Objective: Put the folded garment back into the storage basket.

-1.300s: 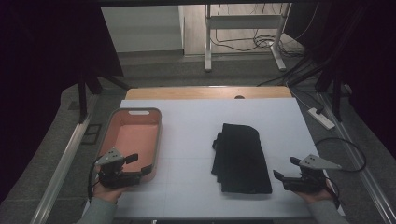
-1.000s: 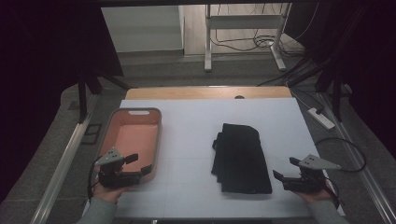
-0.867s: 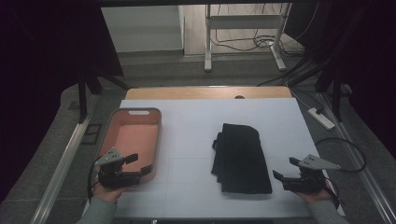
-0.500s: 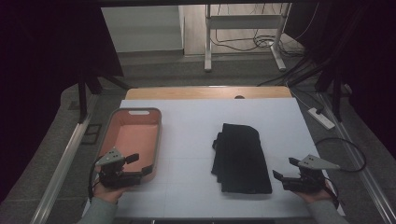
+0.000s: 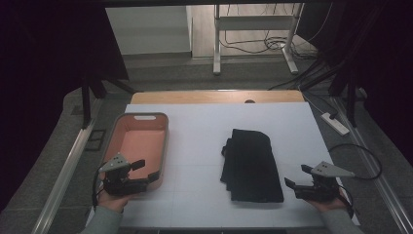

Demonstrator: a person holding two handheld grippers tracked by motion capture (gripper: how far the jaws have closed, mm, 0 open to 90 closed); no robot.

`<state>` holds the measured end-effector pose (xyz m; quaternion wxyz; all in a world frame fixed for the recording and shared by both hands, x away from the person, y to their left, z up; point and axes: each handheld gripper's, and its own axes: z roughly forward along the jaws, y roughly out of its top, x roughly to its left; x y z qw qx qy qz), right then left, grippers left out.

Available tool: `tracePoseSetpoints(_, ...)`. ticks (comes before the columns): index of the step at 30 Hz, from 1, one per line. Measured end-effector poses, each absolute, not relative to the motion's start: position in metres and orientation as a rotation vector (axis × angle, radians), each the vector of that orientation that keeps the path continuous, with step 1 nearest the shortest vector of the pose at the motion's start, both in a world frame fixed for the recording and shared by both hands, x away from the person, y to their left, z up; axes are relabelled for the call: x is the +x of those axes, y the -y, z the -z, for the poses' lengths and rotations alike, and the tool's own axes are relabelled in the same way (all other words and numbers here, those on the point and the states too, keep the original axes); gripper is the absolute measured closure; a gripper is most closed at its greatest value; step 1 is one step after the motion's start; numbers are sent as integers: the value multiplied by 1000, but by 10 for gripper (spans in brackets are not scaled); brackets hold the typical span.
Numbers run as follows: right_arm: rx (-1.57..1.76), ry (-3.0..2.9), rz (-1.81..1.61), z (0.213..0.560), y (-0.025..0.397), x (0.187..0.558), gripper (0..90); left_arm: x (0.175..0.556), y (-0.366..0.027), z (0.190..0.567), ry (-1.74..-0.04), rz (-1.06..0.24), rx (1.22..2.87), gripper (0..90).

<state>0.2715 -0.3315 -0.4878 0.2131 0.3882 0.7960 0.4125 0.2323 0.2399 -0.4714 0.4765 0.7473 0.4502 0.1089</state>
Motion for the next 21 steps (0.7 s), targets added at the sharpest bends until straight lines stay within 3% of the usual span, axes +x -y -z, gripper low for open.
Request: tracePoseSetpoints(21, 1089, -2206, -1142, 489, 333, 271, 193, 242, -221, 461, -1067, -246, 1830, 216)
